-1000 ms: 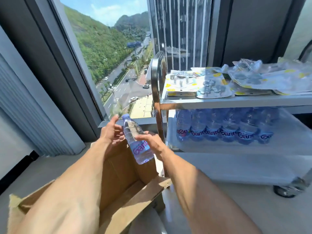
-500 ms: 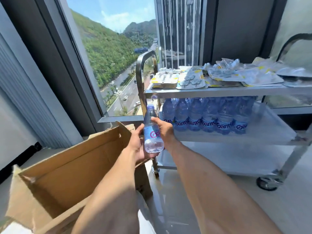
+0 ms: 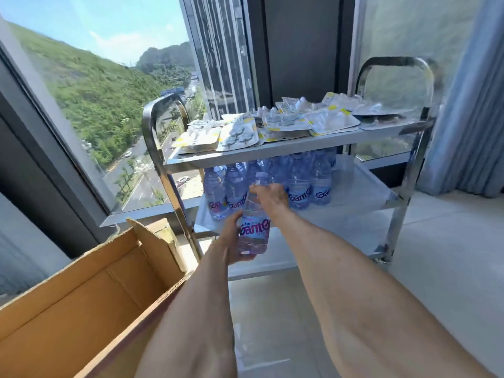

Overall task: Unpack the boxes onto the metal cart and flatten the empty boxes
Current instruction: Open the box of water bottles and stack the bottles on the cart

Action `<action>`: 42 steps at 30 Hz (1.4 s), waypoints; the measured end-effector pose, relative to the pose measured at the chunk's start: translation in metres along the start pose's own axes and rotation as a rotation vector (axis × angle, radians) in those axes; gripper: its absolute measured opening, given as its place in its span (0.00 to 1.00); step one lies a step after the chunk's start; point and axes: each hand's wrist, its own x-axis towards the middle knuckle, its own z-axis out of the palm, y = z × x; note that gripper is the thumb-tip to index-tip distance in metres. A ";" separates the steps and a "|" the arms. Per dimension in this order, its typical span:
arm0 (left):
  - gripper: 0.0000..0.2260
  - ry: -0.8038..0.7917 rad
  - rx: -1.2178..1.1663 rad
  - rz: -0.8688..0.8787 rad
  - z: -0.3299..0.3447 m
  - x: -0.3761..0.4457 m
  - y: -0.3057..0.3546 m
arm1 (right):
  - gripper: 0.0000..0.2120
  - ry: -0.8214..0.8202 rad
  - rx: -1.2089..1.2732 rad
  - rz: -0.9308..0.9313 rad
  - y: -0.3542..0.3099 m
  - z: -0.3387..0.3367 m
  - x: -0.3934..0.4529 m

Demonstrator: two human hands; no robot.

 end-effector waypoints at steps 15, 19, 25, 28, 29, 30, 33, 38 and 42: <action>0.18 -0.074 -0.028 0.066 0.146 0.047 -0.022 | 0.29 0.393 -0.338 -0.147 0.016 -0.137 0.014; 0.23 0.344 0.622 0.255 0.167 0.061 -0.026 | 0.21 0.606 -0.314 -0.166 0.032 -0.161 0.021; 0.22 0.595 1.057 0.496 0.175 0.076 -0.009 | 0.22 0.671 -0.334 -0.262 0.041 -0.201 0.068; 0.24 0.583 1.095 0.469 0.172 0.091 -0.007 | 0.25 0.676 -0.263 -0.268 0.041 -0.221 0.097; 0.26 0.569 1.117 0.458 0.170 0.095 -0.008 | 0.25 0.673 -0.232 -0.270 0.043 -0.224 0.105; 0.27 0.564 1.143 0.446 0.168 0.103 -0.007 | 0.24 0.663 -0.205 -0.269 0.046 -0.227 0.115; 0.29 0.579 1.246 0.415 0.160 0.121 -0.008 | 0.21 0.599 -0.188 -0.265 0.059 -0.229 0.147; 0.22 0.665 1.284 0.392 0.137 0.142 -0.009 | 0.20 0.523 -0.089 -0.282 0.059 -0.215 0.192; 0.13 0.744 1.409 0.411 0.132 0.151 -0.011 | 0.16 0.463 -0.051 -0.291 0.063 -0.199 0.210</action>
